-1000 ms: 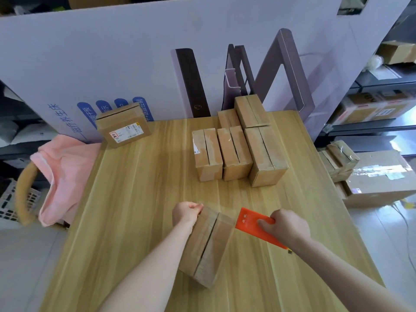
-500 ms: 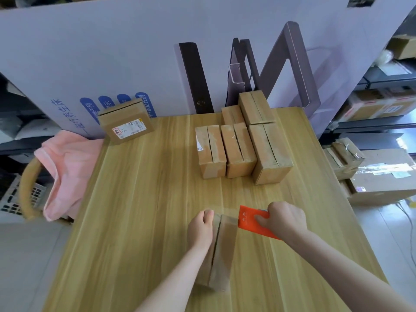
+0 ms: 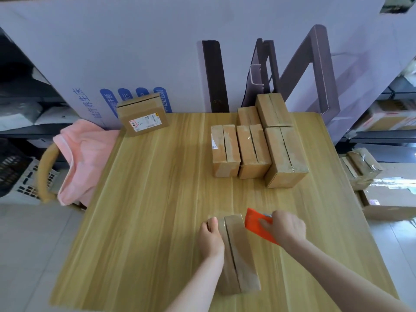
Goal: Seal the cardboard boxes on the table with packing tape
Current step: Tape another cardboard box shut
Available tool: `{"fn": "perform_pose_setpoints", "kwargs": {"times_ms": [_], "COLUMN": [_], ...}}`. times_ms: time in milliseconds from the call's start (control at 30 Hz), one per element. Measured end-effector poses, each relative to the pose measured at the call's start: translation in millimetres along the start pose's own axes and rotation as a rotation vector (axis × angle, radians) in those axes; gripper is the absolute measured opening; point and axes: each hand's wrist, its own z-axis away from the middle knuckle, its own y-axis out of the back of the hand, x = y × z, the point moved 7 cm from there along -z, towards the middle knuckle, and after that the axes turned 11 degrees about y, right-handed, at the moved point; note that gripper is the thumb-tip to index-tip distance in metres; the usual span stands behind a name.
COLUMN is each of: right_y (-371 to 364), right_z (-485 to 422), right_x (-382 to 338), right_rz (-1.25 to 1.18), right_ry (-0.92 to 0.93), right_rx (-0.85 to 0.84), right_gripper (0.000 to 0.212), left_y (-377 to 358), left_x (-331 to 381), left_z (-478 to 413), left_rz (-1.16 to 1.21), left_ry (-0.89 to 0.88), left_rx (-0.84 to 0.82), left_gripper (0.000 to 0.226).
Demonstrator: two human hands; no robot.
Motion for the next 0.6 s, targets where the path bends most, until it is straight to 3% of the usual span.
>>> {"fn": "perform_pose_setpoints", "kwargs": {"times_ms": [133,267,433,533,600], "right_y": [16.0,31.8,-14.8,-21.8,-21.7], "right_z": [17.7,45.4,74.7,77.7,77.4], "right_x": [38.0,52.0,34.2,23.1,19.9], "right_rz": [-0.285,-0.714,-1.056,-1.055,-1.056], "right_ry": [-0.138,-0.188,-0.311,-0.294,-0.27], "right_rx": [0.195,0.487,0.486,0.493,0.481], "right_gripper": [0.052,0.06,0.058,0.058,0.059], "left_y": [-5.1,-2.6,1.8,11.9,25.2], "left_x": [-21.2,-30.1,-36.5,-26.5,-1.1], "left_z": [22.2,30.1,35.8,37.7,41.8], "left_rz": [0.255,0.391,0.361,0.23,-0.026], "left_ry": [0.211,0.247,0.219,0.079,-0.301], "left_rx": [0.039,0.059,0.026,0.086,0.226], "left_gripper": [0.025,0.023,0.029,0.035,0.033]}}
